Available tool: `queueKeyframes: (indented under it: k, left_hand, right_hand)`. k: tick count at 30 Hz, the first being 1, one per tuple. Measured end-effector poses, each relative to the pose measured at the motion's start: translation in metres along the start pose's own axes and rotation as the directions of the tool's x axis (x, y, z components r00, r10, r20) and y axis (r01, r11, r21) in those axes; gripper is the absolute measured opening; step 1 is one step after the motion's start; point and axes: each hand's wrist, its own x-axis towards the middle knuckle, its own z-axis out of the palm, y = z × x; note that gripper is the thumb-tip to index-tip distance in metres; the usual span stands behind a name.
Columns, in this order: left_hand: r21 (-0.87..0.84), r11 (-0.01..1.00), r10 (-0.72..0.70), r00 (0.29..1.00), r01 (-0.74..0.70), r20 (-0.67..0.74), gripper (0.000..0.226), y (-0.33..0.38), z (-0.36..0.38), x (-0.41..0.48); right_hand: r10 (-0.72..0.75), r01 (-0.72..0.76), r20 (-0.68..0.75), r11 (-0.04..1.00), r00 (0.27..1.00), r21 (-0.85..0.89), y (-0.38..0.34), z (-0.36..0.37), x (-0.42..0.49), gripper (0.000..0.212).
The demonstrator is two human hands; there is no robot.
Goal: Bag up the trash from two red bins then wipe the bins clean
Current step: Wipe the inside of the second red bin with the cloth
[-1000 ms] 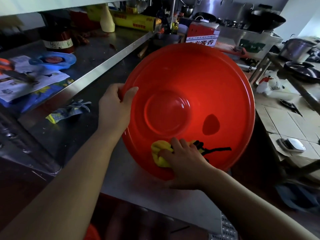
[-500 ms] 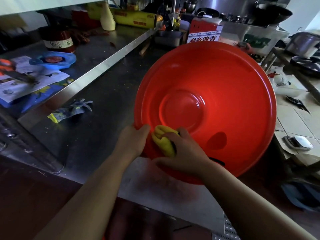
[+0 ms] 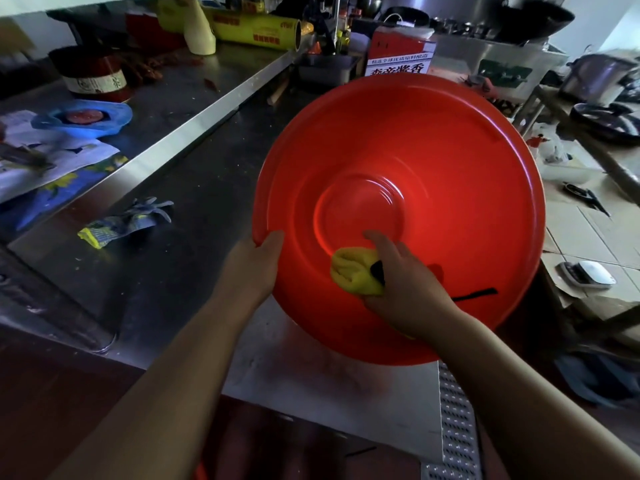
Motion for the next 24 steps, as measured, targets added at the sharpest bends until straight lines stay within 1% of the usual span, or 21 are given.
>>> queueKeyframes:
  k: [1,2,4,5,6,7,8,9,11,13,14,15,17,19,24]
  left_hand:
    - [-0.002,1.0,-0.004,1.0,0.004,-0.011,0.027,0.002,0.0,0.002]
    - [-0.002,1.0,-0.009,1.0,0.009,-0.022,0.027,0.004,0.0,0.003]
    - [0.003,1.0,-0.026,0.999,0.026,-0.039,0.038,0.01,0.002,0.006]
    - [0.009,0.999,-0.039,0.998,0.039,-0.042,0.046,0.012,0.003,0.007]
    - [0.018,0.998,-0.052,0.998,0.053,-0.04,0.05,0.014,0.004,0.008]
    - [0.029,0.998,-0.059,0.997,0.06,-0.041,0.052,0.016,0.005,0.009]
    - [0.04,0.998,-0.053,0.997,0.055,-0.047,0.053,0.016,0.005,0.01]
    - [0.048,0.998,-0.04,0.998,0.043,-0.055,0.055,0.016,0.006,0.013]
    - [0.05,0.998,-0.025,0.998,0.028,-0.06,0.058,0.013,0.005,0.018]
    - [0.051,0.998,-0.031,0.998,0.034,-0.056,0.06,0.011,0.004,0.021]
    - [0.053,0.998,-0.037,0.998,0.039,-0.054,0.061,0.01,0.003,0.022]
    - [0.056,0.997,-0.04,0.998,0.043,-0.055,0.061,0.01,0.003,0.023]
    - [0.07,0.996,-0.043,0.997,0.047,-0.063,0.062,0.008,0.002,0.025]
    - [0.088,0.995,-0.034,0.997,0.041,-0.075,0.066,0.007,0.001,0.027]
    - [0.111,0.993,-0.016,0.996,0.027,-0.092,0.07,0.008,-0.002,0.031]
  right_hand:
    - [0.028,-0.028,0.018,1.0,0.999,0.004,-0.001,-0.003,0.001,0.082]
    - [0.036,-0.036,0.035,0.999,0.999,0.009,-0.001,-0.004,0.002,0.076]
    - [-0.009,0.009,0.057,1.0,0.998,0.001,-0.005,-0.007,0.002,0.052]
    - [-0.029,0.03,0.063,0.999,0.998,-0.011,-0.007,-0.01,0.002,0.045]
    - [-0.053,0.054,0.063,0.998,0.997,-0.016,-0.009,-0.011,0.001,0.048]
    - [-0.075,0.076,0.062,0.997,0.995,-0.021,-0.01,-0.012,0.0,0.056]
    - [-0.089,0.093,0.065,0.995,0.994,-0.047,-0.012,-0.013,-0.001,0.065]
    - [-0.082,0.089,0.074,0.991,0.994,-0.098,-0.014,-0.015,-0.002,0.069]
    - [-0.061,0.079,0.106,0.981,0.992,-0.177,-0.018,-0.015,-0.006,0.063]
    - [-0.087,0.113,0.139,0.976,0.986,-0.184,-0.019,-0.012,-0.012,0.06]
    - [-0.099,0.126,0.152,0.976,0.983,-0.179,-0.02,-0.01,-0.015,0.065]
    - [-0.109,0.142,0.167,0.97,0.98,-0.196,-0.02,-0.007,-0.017,0.074]
    - [-0.124,0.18,0.196,0.937,0.973,-0.301,-0.02,0.001,-0.021,0.096]
    - [-0.153,0.216,0.189,0.902,0.97,-0.374,-0.02,0.013,-0.02,0.107]
    - [-0.194,0.226,0.122,0.903,0.973,-0.364,-0.023,0.025,-0.015,0.106]
